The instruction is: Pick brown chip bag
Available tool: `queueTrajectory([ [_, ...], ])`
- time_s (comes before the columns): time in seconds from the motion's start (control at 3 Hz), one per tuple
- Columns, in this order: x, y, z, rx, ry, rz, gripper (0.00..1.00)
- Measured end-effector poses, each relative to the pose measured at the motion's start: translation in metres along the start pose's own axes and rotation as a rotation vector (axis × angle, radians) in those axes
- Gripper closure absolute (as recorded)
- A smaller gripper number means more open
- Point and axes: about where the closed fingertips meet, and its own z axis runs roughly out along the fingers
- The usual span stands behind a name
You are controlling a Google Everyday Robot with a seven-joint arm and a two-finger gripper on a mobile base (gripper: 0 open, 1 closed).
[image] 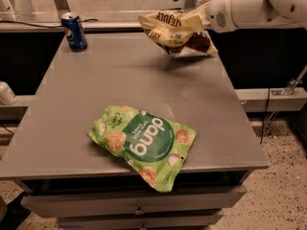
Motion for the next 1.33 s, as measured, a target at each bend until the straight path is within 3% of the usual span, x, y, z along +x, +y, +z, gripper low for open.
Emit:
queueTrajectory([
  [0.67, -0.004, -0.002, 0.007, -0.002, 0.002, -0.034, 1.00],
  [1.33, -0.036, 0.000, 0.043, -0.070, 0.011, -0.171, 1.00],
])
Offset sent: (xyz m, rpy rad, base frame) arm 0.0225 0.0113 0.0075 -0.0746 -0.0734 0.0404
